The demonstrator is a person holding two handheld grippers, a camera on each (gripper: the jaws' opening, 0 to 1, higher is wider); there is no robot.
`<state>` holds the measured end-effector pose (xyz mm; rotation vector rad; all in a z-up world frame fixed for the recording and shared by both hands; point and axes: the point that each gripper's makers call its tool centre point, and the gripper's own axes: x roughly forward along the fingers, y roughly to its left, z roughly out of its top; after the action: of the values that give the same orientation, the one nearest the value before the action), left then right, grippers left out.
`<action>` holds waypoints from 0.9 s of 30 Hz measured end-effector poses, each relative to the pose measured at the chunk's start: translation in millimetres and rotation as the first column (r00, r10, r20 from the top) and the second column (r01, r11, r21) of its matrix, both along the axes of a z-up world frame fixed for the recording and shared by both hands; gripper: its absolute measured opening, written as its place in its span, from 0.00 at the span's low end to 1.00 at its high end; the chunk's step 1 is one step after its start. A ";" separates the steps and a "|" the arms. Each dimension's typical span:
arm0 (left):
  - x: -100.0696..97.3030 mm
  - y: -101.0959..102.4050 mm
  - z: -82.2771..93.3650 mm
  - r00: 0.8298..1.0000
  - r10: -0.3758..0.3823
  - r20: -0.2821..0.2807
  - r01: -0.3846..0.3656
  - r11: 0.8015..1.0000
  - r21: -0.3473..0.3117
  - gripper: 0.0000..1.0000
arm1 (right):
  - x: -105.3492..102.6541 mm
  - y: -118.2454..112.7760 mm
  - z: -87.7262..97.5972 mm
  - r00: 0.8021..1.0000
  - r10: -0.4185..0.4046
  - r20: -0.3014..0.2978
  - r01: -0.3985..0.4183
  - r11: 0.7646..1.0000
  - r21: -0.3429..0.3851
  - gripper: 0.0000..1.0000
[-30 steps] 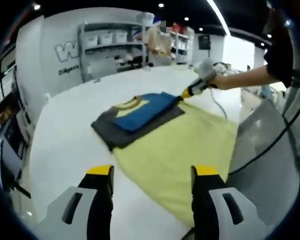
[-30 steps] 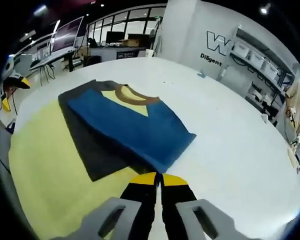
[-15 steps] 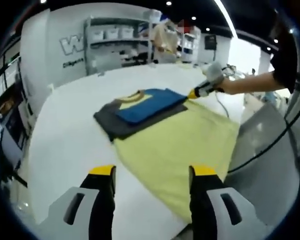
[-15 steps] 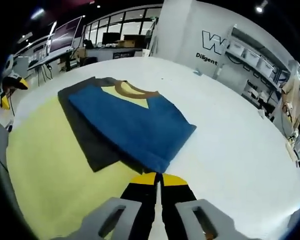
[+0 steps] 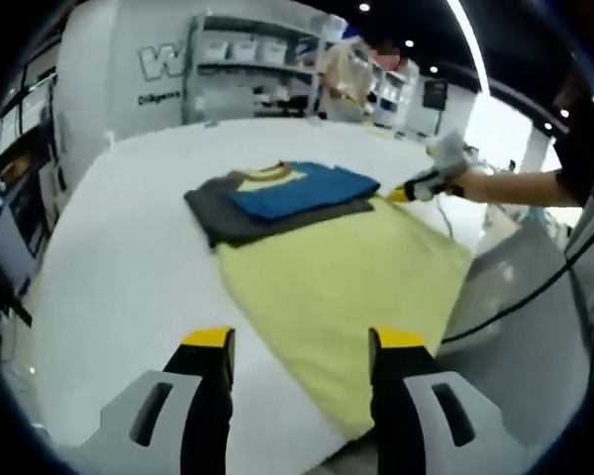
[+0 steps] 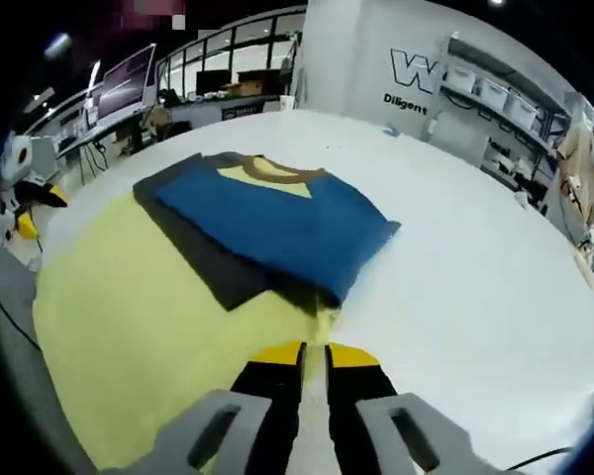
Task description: Fold the garment on the visible template until the final outline fits inside the template.
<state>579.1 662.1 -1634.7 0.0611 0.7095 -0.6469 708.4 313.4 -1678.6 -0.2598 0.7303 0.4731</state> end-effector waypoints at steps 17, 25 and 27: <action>-38.7 6.4 -42.6 0.978 0.043 -0.206 -0.033 0.998 0.055 0.22 | -122.4 -17.4 9.8 0.979 0.001 -0.205 0.020 0.995 0.099 0.18; -45.7 2.0 -44.3 0.965 0.063 -0.256 -0.051 0.997 0.050 0.16 | -156.3 -13.5 8.7 0.965 0.005 -0.261 0.026 0.993 0.117 0.16; -48.9 1.9 -45.7 0.962 0.056 -0.266 -0.043 0.997 0.057 0.14 | -160.8 -12.9 5.1 0.960 0.013 -0.281 0.019 0.993 0.112 0.17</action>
<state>530.3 664.0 -1680.4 0.0020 0.9860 -0.5950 547.5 300.5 -1673.5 -0.0839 0.9774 0.5536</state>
